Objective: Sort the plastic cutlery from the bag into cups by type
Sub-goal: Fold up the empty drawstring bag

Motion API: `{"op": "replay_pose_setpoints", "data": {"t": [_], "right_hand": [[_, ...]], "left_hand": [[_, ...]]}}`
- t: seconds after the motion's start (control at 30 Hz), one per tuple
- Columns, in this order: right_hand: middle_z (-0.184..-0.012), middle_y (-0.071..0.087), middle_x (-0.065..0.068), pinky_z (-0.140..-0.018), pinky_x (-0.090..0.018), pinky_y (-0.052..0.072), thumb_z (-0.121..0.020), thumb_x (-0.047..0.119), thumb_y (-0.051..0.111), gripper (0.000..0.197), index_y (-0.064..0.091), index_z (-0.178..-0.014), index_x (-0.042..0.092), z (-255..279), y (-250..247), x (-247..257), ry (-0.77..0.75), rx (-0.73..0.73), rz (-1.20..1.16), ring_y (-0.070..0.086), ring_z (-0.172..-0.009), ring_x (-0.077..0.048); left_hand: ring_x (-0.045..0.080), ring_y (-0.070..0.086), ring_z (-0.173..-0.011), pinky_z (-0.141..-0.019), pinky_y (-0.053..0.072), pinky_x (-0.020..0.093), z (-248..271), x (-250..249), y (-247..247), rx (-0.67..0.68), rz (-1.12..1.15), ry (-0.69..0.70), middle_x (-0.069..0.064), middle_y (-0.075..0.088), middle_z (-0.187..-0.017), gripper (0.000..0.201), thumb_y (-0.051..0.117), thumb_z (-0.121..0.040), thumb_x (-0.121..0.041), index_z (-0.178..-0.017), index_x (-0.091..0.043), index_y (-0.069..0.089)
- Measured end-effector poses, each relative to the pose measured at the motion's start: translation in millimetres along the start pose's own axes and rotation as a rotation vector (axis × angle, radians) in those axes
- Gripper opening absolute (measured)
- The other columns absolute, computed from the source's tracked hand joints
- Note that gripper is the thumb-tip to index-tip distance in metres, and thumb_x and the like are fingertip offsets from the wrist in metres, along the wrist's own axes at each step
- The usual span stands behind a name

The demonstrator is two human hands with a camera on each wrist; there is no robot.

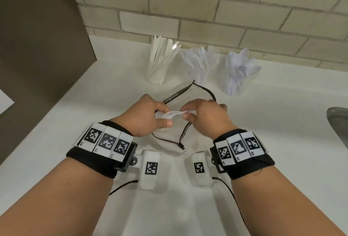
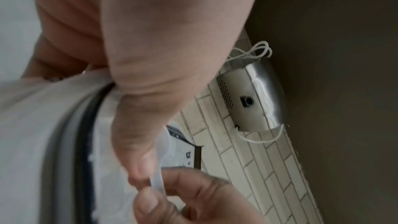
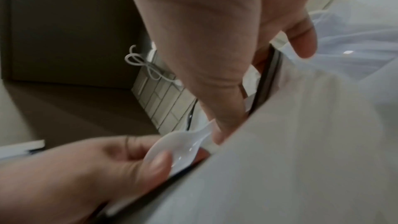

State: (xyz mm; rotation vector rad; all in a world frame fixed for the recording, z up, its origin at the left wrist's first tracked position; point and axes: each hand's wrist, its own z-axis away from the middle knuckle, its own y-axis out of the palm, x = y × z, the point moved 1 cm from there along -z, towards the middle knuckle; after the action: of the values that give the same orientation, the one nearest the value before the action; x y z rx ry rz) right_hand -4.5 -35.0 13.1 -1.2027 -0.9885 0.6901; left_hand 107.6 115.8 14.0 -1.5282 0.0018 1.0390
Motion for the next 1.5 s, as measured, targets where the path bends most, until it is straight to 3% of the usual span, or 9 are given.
{"op": "replay_pose_setpoints", "data": {"t": [0.17, 0.3, 0.4, 0.6, 0.87, 1.03, 1.2, 1.33, 1.5], "right_hand": [[-0.118, 0.056, 0.013, -0.093, -0.045, 0.024, -0.093, 0.062, 0.036, 0.04, 0.067, -0.108, 0.042, 1, 0, 21, -0.093, -0.065, 0.263, 0.043, -0.115, -0.02], [-0.099, 0.061, 0.005, -0.093, -0.041, 0.043, -0.092, 0.036, 0.059, 0.023, 0.073, -0.099, 0.02, -3, -20, -1, -0.097, -0.259, -0.539, 0.054, -0.084, -0.01], [-0.081, 0.069, 0.003, -0.079, -0.033, 0.055, -0.089, 0.013, 0.066, 0.01, 0.069, -0.092, 0.022, -1, -60, -26, -0.074, -0.584, -1.058, 0.064, -0.066, -0.009], [-0.077, 0.064, 0.007, -0.074, -0.035, 0.058, -0.092, 0.011, 0.048, 0.026, 0.044, -0.112, 0.026, -33, -117, -99, 0.04, -1.086, -0.718, 0.067, -0.064, -0.007], [-0.077, 0.064, -0.015, -0.07, -0.042, 0.054, -0.092, 0.008, 0.035, 0.054, 0.037, -0.137, 0.037, -81, -86, -146, 0.295, -0.785, -0.403, 0.062, -0.072, -0.035], [-0.144, 0.044, -0.007, -0.099, -0.05, 0.031, -0.1, 0.044, 0.016, 0.048, 0.047, -0.135, 0.033, -94, -63, -142, 0.525, -0.294, 0.079, 0.036, -0.127, -0.033], [-0.159, 0.019, -0.005, -0.105, -0.053, 0.025, -0.099, 0.053, 0.017, 0.055, 0.022, -0.15, 0.035, -79, -68, -123, 0.488, -0.368, 0.055, 0.022, -0.138, -0.033], [-0.154, 0.028, -0.004, -0.11, -0.051, 0.027, -0.095, 0.053, 0.042, 0.057, 0.033, -0.146, 0.031, -50, -63, -82, 0.315, -0.414, -0.166, 0.025, -0.139, -0.031], [-0.141, 0.045, 0.005, -0.103, -0.034, 0.038, -0.091, 0.04, 0.058, 0.062, 0.032, -0.146, 0.029, -15, -33, -40, 0.379, -0.371, -1.099, 0.046, -0.123, -0.014]], "left_hand": [[0.012, 0.045, -0.089, -0.084, 0.036, 0.019, 1, -11, 0, -0.067, -0.089, 0.003, -0.001, 0.031, -0.105, 0.041, 0.073, -0.08, -0.038, -0.118, -0.026, 0.065], [0.016, 0.049, -0.088, -0.085, 0.038, 0.017, 3, 2, -8, -0.067, -0.117, -0.128, -0.001, 0.027, -0.11, 0.05, 0.077, -0.075, -0.026, -0.122, -0.029, 0.059], [0.012, 0.05, -0.081, -0.078, 0.041, 0.017, 4, 9, -9, -0.059, -0.041, -0.153, -0.001, 0.03, -0.11, 0.041, 0.067, -0.081, -0.015, -0.118, -0.031, 0.059], [0.006, 0.052, -0.074, -0.06, 0.036, 0.007, 1, 10, -2, -0.042, 0.064, -0.094, -0.003, 0.036, -0.106, 0.036, 0.065, -0.081, -0.016, -0.105, -0.041, 0.056], [0.005, 0.051, -0.069, -0.058, 0.036, 0.01, -6, 5, 6, -0.037, 0.1, -0.075, -0.008, 0.038, -0.097, 0.037, 0.066, -0.079, -0.015, -0.1, -0.045, 0.056], [0.006, 0.05, -0.062, -0.054, 0.034, 0.011, -12, 3, 9, -0.04, 0.12, -0.068, -0.004, 0.042, -0.097, 0.038, 0.067, -0.078, -0.015, -0.096, -0.046, 0.056], [0.005, 0.048, -0.062, -0.055, 0.033, 0.01, -12, 2, 11, -0.035, 0.133, -0.066, -0.002, 0.044, -0.099, 0.037, 0.065, -0.078, -0.014, -0.1, -0.043, 0.057], [0.009, 0.057, -0.087, -0.066, 0.04, 0.011, -9, 2, 8, -0.076, 0.216, -0.058, -0.001, 0.047, -0.119, 0.044, 0.056, -0.084, -0.009, -0.115, -0.04, 0.058], [0.011, 0.06, -0.095, -0.076, 0.049, 0.019, -1, -4, -6, -0.336, 0.803, -0.097, -0.004, 0.061, -0.116, 0.045, 0.046, -0.089, 0.004, -0.107, -0.035, 0.061]]}}
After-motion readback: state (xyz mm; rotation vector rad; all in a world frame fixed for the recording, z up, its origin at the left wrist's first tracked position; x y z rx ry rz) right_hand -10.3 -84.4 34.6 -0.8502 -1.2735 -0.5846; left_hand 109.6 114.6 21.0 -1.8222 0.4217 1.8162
